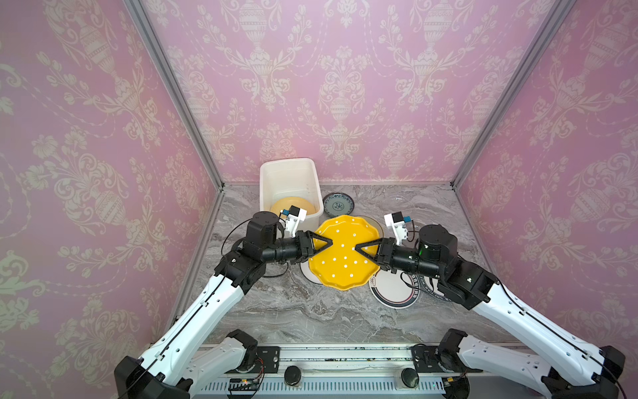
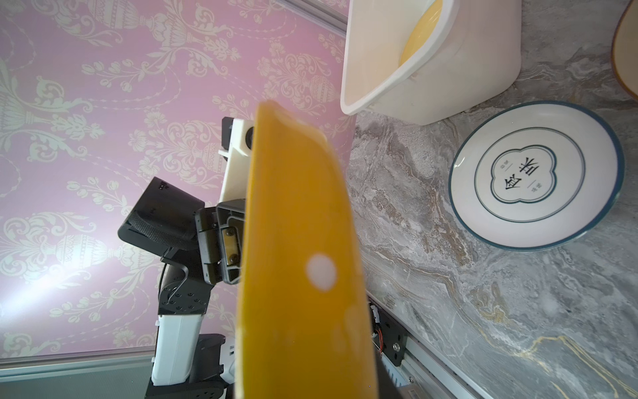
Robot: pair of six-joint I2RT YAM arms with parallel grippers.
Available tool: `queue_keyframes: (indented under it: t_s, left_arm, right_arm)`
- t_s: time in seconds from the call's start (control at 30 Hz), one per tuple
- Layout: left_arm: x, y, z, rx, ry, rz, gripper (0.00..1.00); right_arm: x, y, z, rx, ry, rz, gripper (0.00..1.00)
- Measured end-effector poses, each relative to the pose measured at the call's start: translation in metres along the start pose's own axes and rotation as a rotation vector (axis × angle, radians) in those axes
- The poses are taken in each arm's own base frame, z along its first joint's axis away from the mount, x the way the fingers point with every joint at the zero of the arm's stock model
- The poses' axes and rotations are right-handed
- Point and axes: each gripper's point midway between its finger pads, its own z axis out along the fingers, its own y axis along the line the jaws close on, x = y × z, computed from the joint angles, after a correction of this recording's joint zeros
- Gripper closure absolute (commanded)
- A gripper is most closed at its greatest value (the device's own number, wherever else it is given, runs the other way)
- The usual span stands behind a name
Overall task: Place the plates into the plastic bin on the countertop
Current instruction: Place the plate in the plastic bin.
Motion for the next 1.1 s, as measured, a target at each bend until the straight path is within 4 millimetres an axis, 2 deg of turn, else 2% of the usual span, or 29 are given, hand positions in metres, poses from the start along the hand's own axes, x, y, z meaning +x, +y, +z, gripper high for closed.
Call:
queue_keyframes:
  t_s: [0.23,0.4,0.63,0.8,1.1]
  left_arm:
    - [-0.006,-0.012,-0.004,0.042,-0.024,0.019,0.82]
    - [-0.006,-0.013,-0.004,0.048,-0.026,0.019,1.00]
    - [-0.005,-0.007,-0.001,0.032,-0.011,-0.020,1.00]
    - [-0.002,-0.003,0.005,0.016,0.013,-0.038,1.00]
    - [-0.005,0.002,0.007,-0.025,0.005,-0.062,1.00]
  right_arm:
    - [-0.003,0.004,-0.004,-0.023,-0.008,0.040,0.91]
    - [-0.004,0.004,-0.004,-0.025,-0.009,0.042,0.80]
    - [-0.009,-0.009,-0.005,0.018,-0.028,0.030,0.42]
    - [-0.019,-0.021,-0.007,0.057,-0.062,0.039,0.38]
    - [-0.027,-0.024,-0.008,0.059,-0.089,0.043,0.24]
